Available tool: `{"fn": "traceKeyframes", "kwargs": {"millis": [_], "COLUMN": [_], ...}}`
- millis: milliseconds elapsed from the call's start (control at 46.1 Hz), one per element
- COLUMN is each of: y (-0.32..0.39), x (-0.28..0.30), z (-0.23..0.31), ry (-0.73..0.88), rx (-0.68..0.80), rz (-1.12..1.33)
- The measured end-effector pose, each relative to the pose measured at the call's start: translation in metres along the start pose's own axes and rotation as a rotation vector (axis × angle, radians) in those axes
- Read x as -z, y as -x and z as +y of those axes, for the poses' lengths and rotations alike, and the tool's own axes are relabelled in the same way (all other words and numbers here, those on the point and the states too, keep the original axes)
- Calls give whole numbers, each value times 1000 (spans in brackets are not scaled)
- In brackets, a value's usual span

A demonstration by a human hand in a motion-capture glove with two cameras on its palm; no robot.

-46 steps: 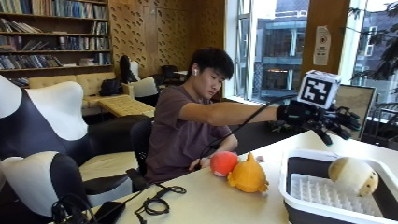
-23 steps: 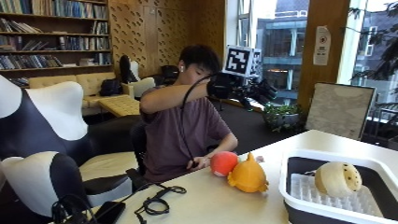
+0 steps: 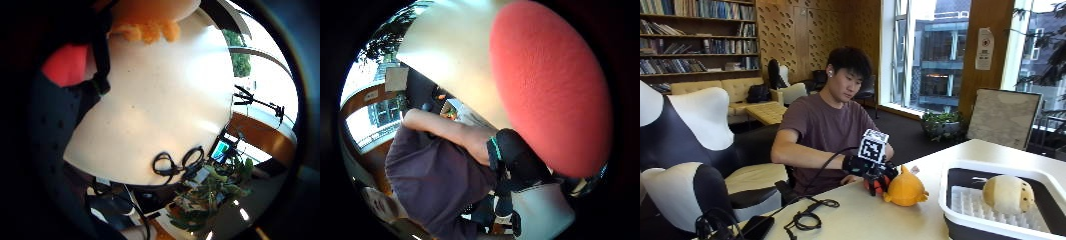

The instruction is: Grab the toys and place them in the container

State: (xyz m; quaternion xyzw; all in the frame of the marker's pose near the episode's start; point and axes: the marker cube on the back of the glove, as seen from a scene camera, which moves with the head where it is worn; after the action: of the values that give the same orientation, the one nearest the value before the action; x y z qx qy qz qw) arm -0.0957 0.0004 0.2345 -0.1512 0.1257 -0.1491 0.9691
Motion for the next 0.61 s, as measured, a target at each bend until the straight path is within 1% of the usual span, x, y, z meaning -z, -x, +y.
{"fn": "traceKeyframes", "kwargs": {"millis": [65,173,303,368,434,499,564,607], "y": [7,9,3,-3,-1,2,-15,-23], "x": [1,3,12,21,32,44,58,69], "z": [-3,-7,-21,-23,-21,-17,-11,-8], "ry": [-42,-116,-238,-245,-217,-191,-187,-190], "rx": [-10,10,28,39,44,50,92,103], "rz": [-108,-97,-158,-183,-182,-100,180,277]}}
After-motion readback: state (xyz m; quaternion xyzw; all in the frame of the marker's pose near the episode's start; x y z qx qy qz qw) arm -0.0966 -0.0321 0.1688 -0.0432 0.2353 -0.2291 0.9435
